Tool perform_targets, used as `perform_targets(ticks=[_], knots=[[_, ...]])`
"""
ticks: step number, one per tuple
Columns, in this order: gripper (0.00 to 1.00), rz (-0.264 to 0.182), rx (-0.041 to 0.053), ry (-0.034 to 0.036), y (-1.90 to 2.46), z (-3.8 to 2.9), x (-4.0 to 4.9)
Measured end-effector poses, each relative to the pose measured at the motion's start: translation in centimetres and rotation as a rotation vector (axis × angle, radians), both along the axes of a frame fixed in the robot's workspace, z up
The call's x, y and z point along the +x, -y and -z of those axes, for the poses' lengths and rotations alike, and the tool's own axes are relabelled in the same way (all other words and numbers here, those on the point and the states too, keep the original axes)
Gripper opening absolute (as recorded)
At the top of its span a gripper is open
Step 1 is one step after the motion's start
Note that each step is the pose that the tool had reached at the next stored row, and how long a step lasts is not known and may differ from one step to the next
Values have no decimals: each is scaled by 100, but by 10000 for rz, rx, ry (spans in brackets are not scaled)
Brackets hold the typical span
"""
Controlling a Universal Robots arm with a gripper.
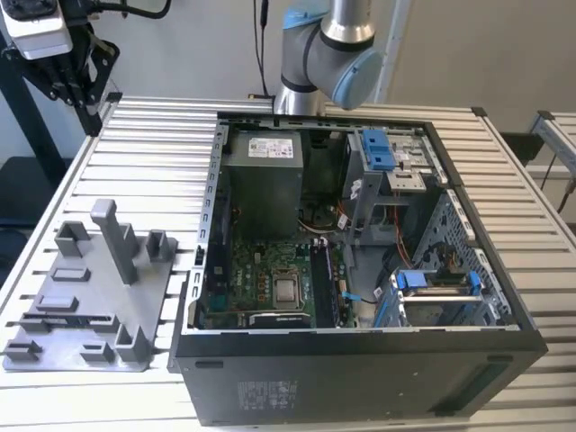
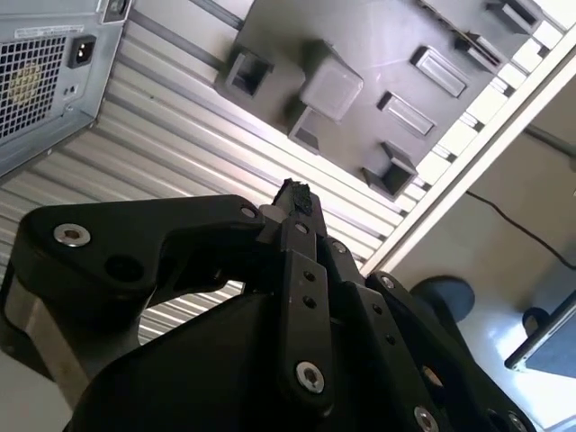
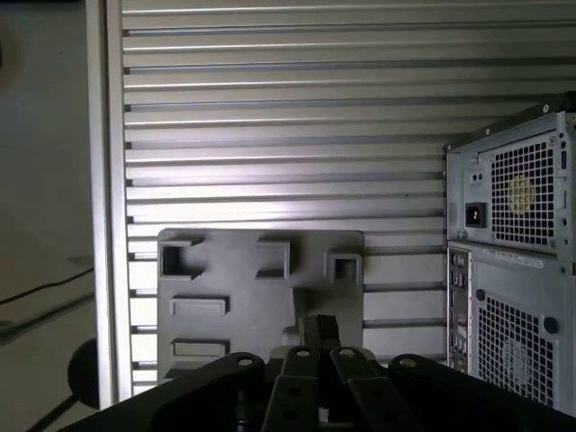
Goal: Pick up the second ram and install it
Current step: 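Reach for the second ram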
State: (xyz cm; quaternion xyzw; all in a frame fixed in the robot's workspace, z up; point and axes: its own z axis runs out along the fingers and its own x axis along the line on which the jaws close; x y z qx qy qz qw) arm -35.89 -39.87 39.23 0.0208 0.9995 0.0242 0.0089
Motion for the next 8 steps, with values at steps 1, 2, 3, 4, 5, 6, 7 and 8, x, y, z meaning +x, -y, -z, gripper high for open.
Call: perform_targets(ticks=[1,2,3,4,5,6,7,8], knots=[[11,0,0,0,0,0,-28],[11,0,0,0,0,0,-61],[11,-1,0,-1,0,0,-93],[11,-1,0,-1,0,0,-127],[11,-2,0,-1,0,0,-161],[11,-3,0,0,0,1,-196],[11,-4,0,0,0,1,-229],[11,-6,0,0,0,1,-261]])
